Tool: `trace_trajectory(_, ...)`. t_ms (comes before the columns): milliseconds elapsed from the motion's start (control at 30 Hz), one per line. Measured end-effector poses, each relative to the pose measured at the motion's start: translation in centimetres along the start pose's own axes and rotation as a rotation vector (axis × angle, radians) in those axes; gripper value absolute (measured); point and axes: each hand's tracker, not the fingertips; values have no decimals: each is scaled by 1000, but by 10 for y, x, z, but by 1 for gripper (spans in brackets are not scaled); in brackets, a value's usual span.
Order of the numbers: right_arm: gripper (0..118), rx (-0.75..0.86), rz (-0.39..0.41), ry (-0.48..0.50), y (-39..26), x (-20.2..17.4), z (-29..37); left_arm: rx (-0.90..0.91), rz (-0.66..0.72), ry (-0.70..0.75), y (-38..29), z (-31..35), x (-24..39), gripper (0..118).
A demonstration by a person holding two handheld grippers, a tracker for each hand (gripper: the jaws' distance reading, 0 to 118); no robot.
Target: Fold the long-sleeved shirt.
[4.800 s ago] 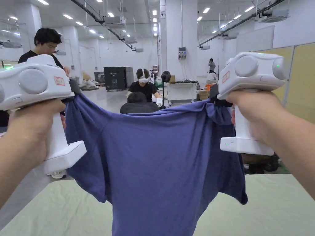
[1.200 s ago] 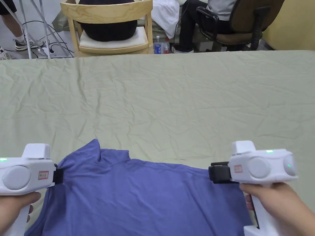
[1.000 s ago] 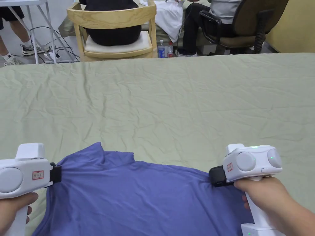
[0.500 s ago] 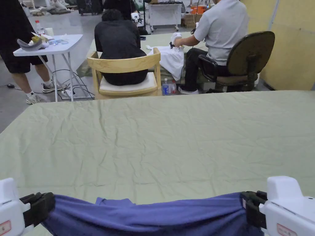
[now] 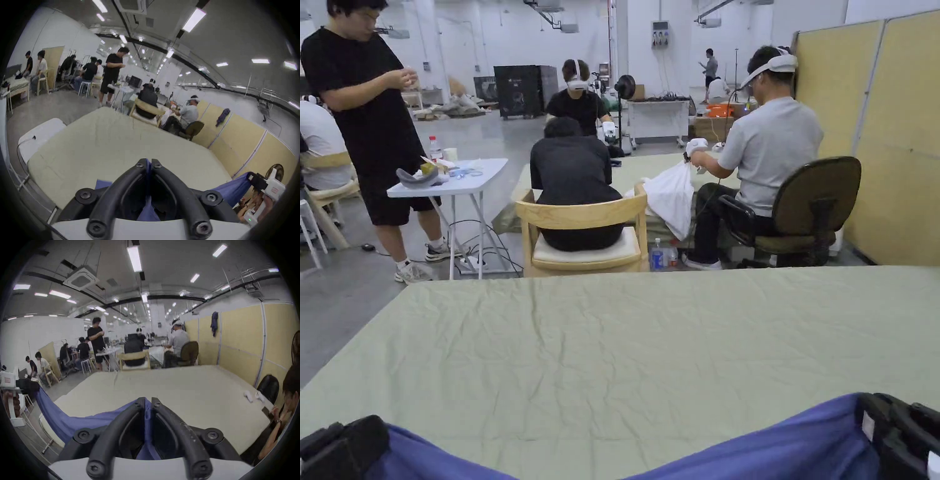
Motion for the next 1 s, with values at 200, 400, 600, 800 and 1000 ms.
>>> trace_trajectory(200,9,147,38,48,110,-4,-34,138,-72,-34,105,-25,33,2)
trace_trajectory(400,9,212,69,-14,218,0,-90,191,24,-60,204,-75,37,2)
trace_trajectory(600,9,190,74,-41,324,1,-156,266,-71,40,300,-124,57,2)
trace_trajectory(800,9,230,74,-108,404,-8,-210,321,-138,74,377,-175,99,2)
trace_trajectory(1000,9,233,-11,-142,462,7,-265,376,-163,74,428,-220,129,2)
